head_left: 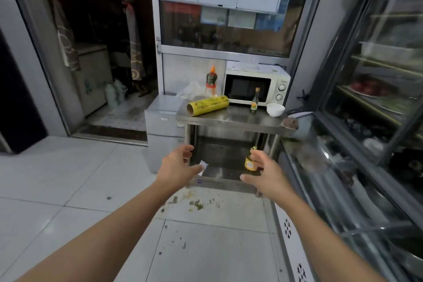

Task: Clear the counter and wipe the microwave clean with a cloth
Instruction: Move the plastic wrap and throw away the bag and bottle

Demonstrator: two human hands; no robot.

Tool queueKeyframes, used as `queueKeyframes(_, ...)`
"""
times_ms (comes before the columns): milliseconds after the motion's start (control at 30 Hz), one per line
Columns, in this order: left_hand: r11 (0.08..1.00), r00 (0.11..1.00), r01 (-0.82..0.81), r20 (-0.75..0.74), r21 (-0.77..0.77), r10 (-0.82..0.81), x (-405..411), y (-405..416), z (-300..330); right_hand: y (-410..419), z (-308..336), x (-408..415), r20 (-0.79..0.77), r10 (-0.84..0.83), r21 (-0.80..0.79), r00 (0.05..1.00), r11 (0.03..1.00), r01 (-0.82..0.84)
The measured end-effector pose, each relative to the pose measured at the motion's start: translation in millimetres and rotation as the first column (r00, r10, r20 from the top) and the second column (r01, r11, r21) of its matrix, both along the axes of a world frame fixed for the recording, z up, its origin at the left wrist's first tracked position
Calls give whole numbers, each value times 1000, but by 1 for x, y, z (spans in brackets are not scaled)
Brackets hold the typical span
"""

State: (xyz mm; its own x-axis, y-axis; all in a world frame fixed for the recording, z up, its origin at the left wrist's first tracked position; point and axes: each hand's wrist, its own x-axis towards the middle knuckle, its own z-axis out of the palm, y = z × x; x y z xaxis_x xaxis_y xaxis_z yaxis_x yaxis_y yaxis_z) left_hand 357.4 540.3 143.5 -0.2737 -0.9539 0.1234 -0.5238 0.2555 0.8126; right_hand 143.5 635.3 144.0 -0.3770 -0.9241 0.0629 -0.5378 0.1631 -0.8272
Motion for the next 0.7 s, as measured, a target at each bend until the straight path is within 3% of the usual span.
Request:
queueKeyframes(333,994,994,105,20,18,-105,-11,-184,13,-165,11,-7,-30,-90,6,995,996,91)
queueKeyframes(700,995,995,90,30,35,-92,-25,-339,5,-332,-4,-25,-11,-81,35,997,996,81)
